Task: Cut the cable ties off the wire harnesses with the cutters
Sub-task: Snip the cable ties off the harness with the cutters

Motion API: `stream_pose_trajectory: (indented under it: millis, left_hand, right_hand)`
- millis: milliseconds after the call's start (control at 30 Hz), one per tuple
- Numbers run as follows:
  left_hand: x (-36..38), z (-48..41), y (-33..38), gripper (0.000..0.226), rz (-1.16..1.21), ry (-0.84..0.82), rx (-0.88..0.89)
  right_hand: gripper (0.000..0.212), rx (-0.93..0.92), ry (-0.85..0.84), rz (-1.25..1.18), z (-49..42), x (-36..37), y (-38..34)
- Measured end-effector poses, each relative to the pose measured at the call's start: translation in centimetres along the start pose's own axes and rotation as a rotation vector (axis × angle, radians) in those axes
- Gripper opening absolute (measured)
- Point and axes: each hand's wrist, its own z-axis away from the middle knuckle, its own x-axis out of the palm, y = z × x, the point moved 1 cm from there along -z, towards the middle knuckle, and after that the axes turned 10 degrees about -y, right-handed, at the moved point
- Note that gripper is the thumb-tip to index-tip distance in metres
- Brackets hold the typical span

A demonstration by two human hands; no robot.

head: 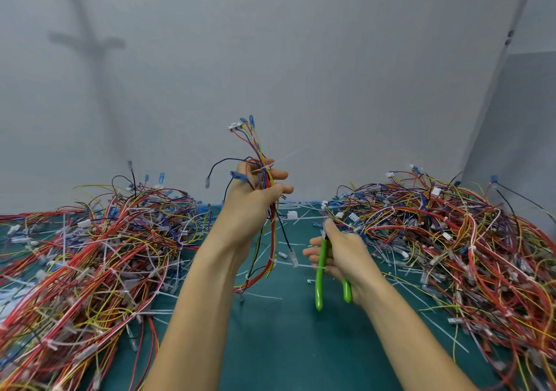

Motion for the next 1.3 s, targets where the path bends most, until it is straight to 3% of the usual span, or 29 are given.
stream_pose_trajectory:
  millis: [200,333,500,633,767,900,1033,1167,1300]
  left_hand:
    - [0.2,0.3,0.2,0.025,0.001,-0.009,-0.005]
    - [0.5,0.2,0.0,0.028,-0.005,-0.020,-0.004]
    - [0.8,0.2,-0.2,0.028,-0.004,-0.017,-0.010]
    - [1.0,0.0,-0.4,0.028,-0.016,-0.003,0.000]
    - [1.1,-0.4,-0.7,0.008,0.017,0.015,0.033]
    - [1.2,-0.8,-0.9,0.030,0.116,0.080,0.062]
    - [1.1,-0.8,-1.0,0.024,0.180,0.044,0.087]
    - [0.6,-0.8,-1.1,0.018,0.188,-0.034,0.100]
    - [0.1,-0.7,-1.0,0.017,0.145,-0.086,0.118]
  right_hand:
    - [0.024,0.050,-0.084,-0.399,0.3,0.1,-0.8]
    - [0.025,0.064,-0.153,-0.622,0.4,0.5,-1.2]
    - [0.049,0.111,-0.305,-0.567,0.4,0.4,-1.6]
    - [0.050,0.017,-0.331,-0.513,0.7,0.4,-1.9]
    - [0.050,-0.089,-0.268,-0.303,1.3,0.3,-2.7]
    - [0.056,-0.220,-0.120,0.019,1.9,0.3,-4.0]
    - [0.049,-0.363,-0.066,0.140,2.6,0.2,-5.2]
    - [0.047,-0.501,0.007,0.426,3.7,-0.2,-6.2]
    - [0.040,-0.632,0.188,0.700,4.0,-1.1,-6.6]
